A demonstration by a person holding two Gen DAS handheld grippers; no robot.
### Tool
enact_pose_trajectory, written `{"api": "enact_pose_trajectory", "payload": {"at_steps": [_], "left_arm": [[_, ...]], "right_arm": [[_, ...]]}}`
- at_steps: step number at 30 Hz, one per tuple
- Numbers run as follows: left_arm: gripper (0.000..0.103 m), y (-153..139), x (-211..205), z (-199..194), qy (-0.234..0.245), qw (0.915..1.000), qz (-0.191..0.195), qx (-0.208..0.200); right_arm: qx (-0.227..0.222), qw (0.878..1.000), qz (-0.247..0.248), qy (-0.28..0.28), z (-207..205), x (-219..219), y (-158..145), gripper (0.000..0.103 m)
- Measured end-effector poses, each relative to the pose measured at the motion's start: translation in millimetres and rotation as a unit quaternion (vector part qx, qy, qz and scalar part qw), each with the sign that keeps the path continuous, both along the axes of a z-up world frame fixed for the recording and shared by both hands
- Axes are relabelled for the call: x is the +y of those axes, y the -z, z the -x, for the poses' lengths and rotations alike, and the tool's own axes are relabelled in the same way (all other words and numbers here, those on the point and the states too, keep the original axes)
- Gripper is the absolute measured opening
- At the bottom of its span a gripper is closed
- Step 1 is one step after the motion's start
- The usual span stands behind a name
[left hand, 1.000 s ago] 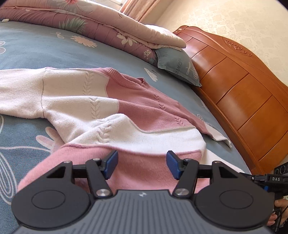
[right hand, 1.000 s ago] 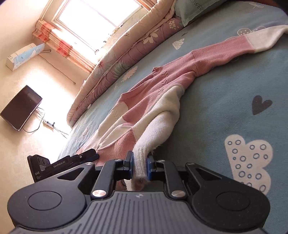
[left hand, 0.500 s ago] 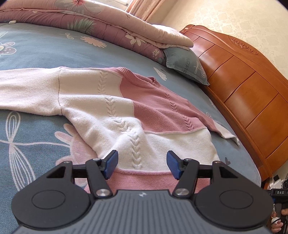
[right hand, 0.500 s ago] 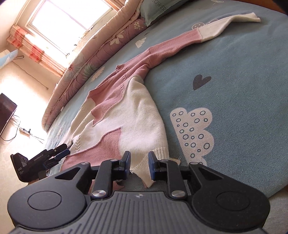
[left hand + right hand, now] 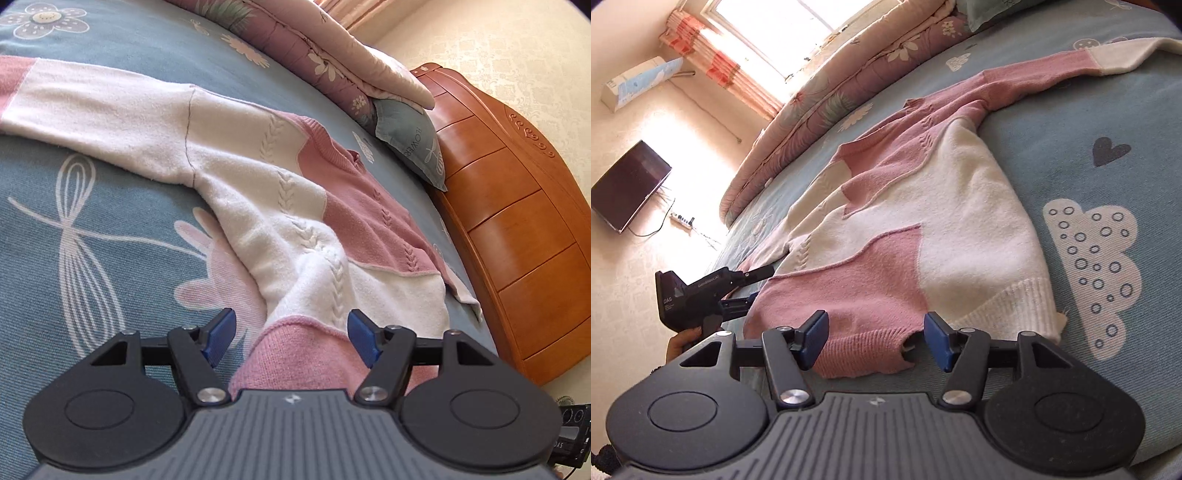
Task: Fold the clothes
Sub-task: 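Move the left tool to the pink hem and grasp it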
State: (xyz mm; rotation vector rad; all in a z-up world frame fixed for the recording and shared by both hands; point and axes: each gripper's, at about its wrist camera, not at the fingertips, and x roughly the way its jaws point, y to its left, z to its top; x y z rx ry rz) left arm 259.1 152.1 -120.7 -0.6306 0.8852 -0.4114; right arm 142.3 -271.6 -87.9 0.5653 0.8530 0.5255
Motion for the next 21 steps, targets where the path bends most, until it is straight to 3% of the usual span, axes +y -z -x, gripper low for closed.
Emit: {"api": "enact_pose_trajectory", "payload": {"at_steps": [5,12,16,21], "left_arm": [[0.072,10.6,-5.9,-1.0,0.016,0.9995,0.024,0.008],[0.074,14.1,-3.1,18.7,-0.001,0.9979,0.056,0.031],[0.074,16.7,-0.8,39.8,0.005,0.9962,0.075,0.044],[0.075,12.7,9.6,32.5,-0.014,0.9947,0.078,0.065]], "right_arm": [[0.008,1.0,-0.001,-0.022,3.3,17.5,6.9,0.065],[-0.013,1.0,0.002,-0.026,15.3,0.4,-2.3,0.072],[-0.029,0.999,0.003,-0.022,7.0,-28.2,-8.9,0.079],[-0.02,1.0,0.006,-0.008,-34.4,-68.8,-6.3,0.087]]}}
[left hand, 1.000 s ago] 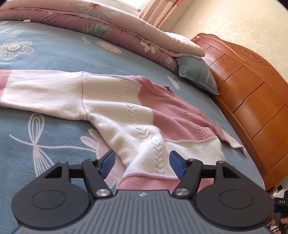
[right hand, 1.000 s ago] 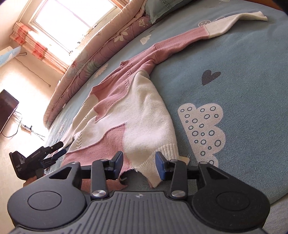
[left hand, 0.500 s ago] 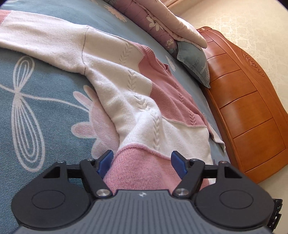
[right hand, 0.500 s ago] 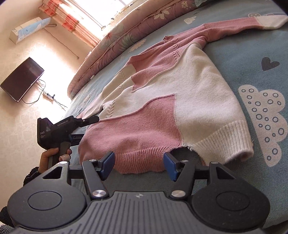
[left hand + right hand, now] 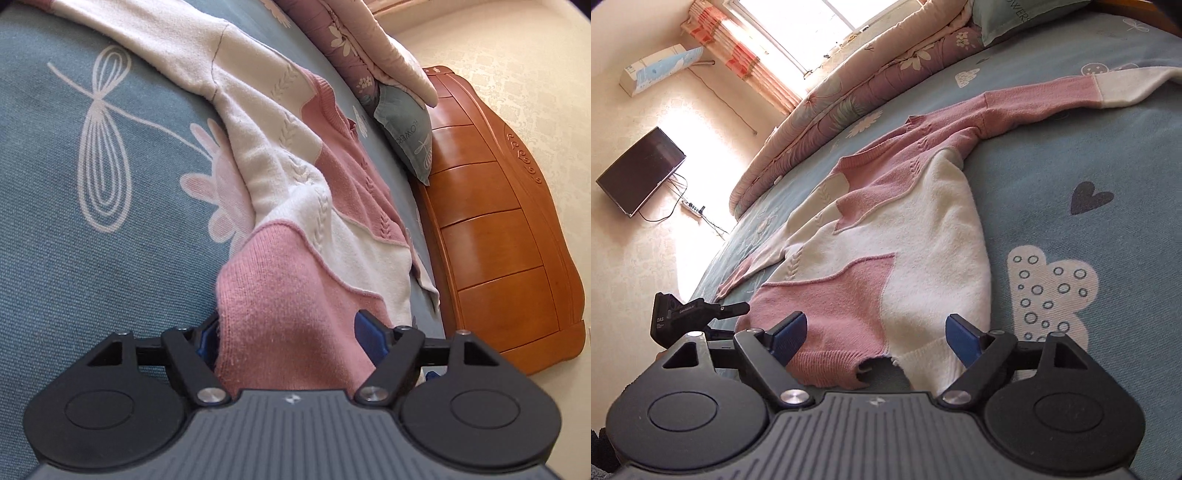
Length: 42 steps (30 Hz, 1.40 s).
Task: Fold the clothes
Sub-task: 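Move the left tool to the pink hem and grasp it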
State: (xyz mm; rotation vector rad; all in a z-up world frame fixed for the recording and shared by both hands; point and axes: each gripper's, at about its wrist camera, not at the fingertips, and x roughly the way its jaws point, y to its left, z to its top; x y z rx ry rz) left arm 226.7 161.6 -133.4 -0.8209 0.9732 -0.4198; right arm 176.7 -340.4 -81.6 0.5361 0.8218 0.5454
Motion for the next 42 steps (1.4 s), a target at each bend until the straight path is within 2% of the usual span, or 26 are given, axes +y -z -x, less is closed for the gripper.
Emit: {"api": "enact_pose_trajectory", "payload": {"at_steps": [2,3,4,9,15,19,26,31,36,40,42], "left_arm": [[0.076,-2.4,4.4,-11.4,-0.012,0.9999,-0.003,0.005],[0.076,-1.1,6.3,-20.2,-0.016,0.9998,0.004,0.013],[0.077,2.1,6.6,-29.2,-0.017,0.9995,0.018,0.021],[0.078,14.0,-2.4,-64.9,-0.008,0.9979,0.056,0.03],[0.078,18.1,-7.6,-84.9,-0.006,0.9973,0.067,0.028],[0.078,20.4,-7.4,-63.8,-0.003,0.9974,0.067,0.026],[0.079,28.5,-14.9,0.2,-0.021,0.996,0.075,0.045],[0.08,29.3,-24.7,44.9,-0.036,0.995,0.085,0.04],[0.081,14.2,-30.6,65.4,-0.027,0.9984,0.038,0.031],[0.08,-4.0,-45.6,73.0,-0.024,0.9981,-0.054,0.015],[0.08,-17.2,-55.4,81.2,-0.008,0.9949,-0.1,-0.013]], "right_arm": [[0.009,1.0,-0.016,-0.001,-21.6,-11.4,3.2,0.09],[0.016,0.999,-0.03,-0.005,-34.4,-16.6,6.6,0.097],[0.024,0.999,-0.041,-0.009,-47.1,-20.0,11.2,0.098],[0.077,0.994,-0.071,-0.01,-104.0,-31.0,46.6,0.098],[0.085,0.989,-0.115,-0.022,-141.4,-27.4,58.2,0.099],[0.081,0.989,-0.115,-0.039,-125.8,-30.6,58.8,0.099],[0.099,0.986,-0.128,-0.046,-57.7,-35.7,60.1,0.099],[0.098,0.988,-0.113,-0.041,-18.6,-28.6,57.5,0.101],[0.09,0.992,-0.072,-0.044,8.4,-23.0,50.7,0.102],[0.079,0.995,-0.061,-0.024,23.5,-20.9,49.4,0.102],[0.067,0.997,-0.043,-0.024,34.8,-17.1,47.4,0.102]]}}
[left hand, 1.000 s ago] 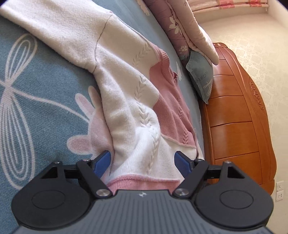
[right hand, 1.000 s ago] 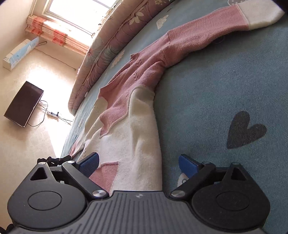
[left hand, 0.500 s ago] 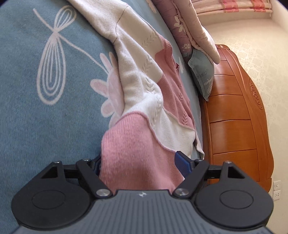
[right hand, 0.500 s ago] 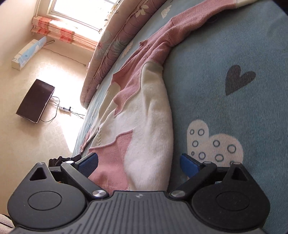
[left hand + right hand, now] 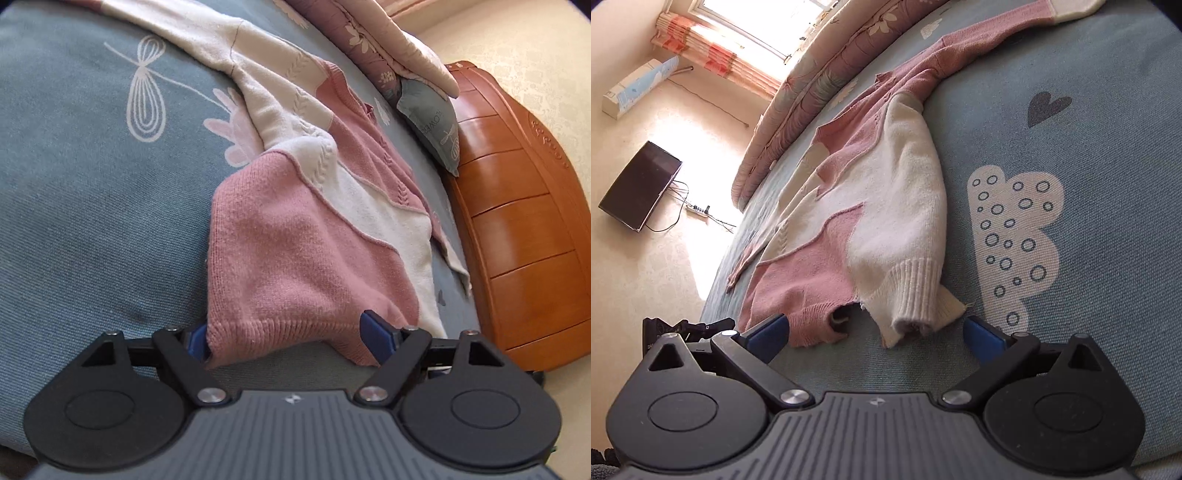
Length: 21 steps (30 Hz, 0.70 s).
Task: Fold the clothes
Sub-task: 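Move the left tool to the pink hem and grasp it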
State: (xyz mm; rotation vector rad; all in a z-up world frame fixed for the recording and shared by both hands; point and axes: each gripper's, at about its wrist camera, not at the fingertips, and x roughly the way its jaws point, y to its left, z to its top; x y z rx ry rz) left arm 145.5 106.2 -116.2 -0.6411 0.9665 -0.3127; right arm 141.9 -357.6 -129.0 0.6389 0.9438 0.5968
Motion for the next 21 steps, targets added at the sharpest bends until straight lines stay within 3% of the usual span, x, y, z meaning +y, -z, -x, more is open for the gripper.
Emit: {"api": "enact_pose_trajectory", "payload": {"at_steps": [3,7,10,13,15,18,21], "left_arm": [[0.08,-16.7,-3.4,9.9,0.013,0.9991,0.007,-0.04],[0.08,-14.9,0.8,11.1,-0.017,0.9989,-0.028,-0.033],[0.08,1.2,4.7,6.8,-0.023,0.9989,-0.028,-0.03],[0.082,13.3,8.2,0.6,-0.035,0.9977,0.013,-0.056],[0.081,22.0,13.3,-8.5,-0.042,0.9954,0.067,-0.054],[0.08,19.2,10.3,-11.3,0.003,0.984,0.162,-0.074],[0.083,5.3,3.3,-1.6,0.044,0.9817,0.134,-0.128]], "right_arm": [[-0.018,1.0,0.012,-0.007,17.0,1.9,-0.2,0.103],[-0.02,1.0,-0.007,0.013,30.2,-5.2,1.7,0.103],[-0.023,0.999,-0.012,0.024,38.7,-6.4,1.9,0.103],[-0.024,0.999,-0.015,0.036,41.7,-4.7,2.7,0.103],[-0.018,0.999,-0.016,0.047,41.4,-3.5,2.6,0.103],[-0.012,0.998,-0.01,0.06,41.2,0.2,1.5,0.103],[-0.015,0.998,-0.002,0.06,42.6,2.9,0.7,0.103]]}}
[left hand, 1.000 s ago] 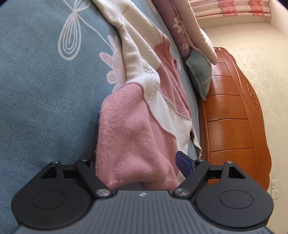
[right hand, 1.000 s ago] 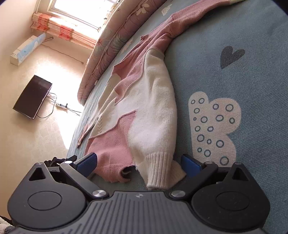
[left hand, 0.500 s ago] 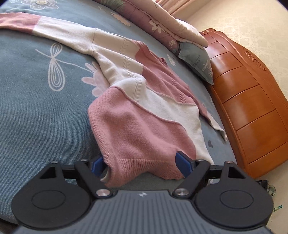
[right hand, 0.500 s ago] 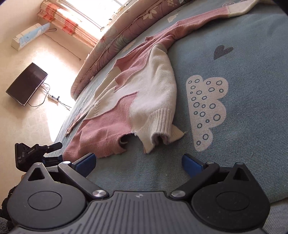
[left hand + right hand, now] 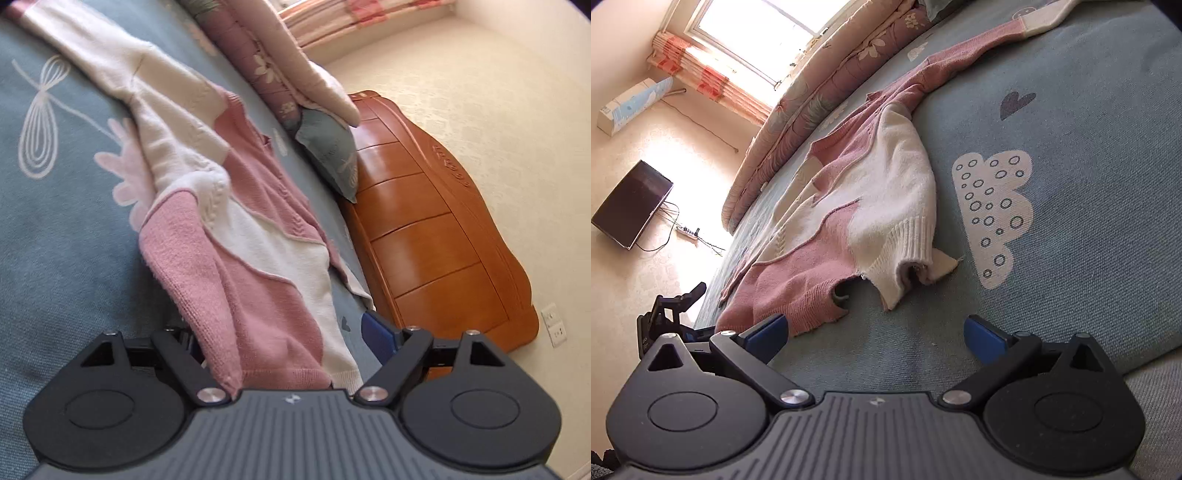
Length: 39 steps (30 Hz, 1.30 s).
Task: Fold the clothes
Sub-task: 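Move the left tool to the pink hem and grasp it, then hold the pink hem with the left tool while the right tool grasps the cream hem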
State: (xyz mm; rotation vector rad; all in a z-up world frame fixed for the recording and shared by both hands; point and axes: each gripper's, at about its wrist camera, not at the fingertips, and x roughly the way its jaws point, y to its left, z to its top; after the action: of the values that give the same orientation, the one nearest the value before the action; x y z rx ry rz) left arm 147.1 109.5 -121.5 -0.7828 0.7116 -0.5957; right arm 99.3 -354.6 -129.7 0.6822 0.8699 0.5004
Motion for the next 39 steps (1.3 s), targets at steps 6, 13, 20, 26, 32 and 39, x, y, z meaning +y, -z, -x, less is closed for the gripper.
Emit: {"api": "enact_pose_trajectory", "payload": {"at_steps": [6,13,20,26,32,39], "left_arm": [[0.079,37.7,20.5,1.6,-0.034,0.9967,0.036,0.065],[0.077,34.1,8.9,-22.8,0.01,0.9944,0.066,0.082],[0.009,43.7,8.1,-24.4,-0.017,0.9873,-0.028,0.155],[0.009,38.3,0.0,-26.0,-0.024,0.9864,-0.065,0.149],[0.009,39.8,1.4,-25.0,-0.033,0.9861,-0.055,0.153],[0.009,38.4,-1.0,-28.7,-0.033,0.9856,-0.055,0.156]], "right_arm": [[0.005,1.0,-0.011,0.004,-2.8,-2.6,1.7,0.103],[0.001,1.0,-0.015,0.003,-3.3,-2.7,3.0,0.103],[0.009,1.0,-0.014,-0.001,-8.1,-2.5,-0.8,0.103],[-0.036,0.999,0.009,-0.002,-34.1,-6.6,-28.3,0.103],[-0.04,0.999,-0.003,0.008,-78.7,6.5,-21.5,0.103],[-0.078,0.992,-0.002,-0.097,-87.8,88.2,-33.9,0.103]]}}
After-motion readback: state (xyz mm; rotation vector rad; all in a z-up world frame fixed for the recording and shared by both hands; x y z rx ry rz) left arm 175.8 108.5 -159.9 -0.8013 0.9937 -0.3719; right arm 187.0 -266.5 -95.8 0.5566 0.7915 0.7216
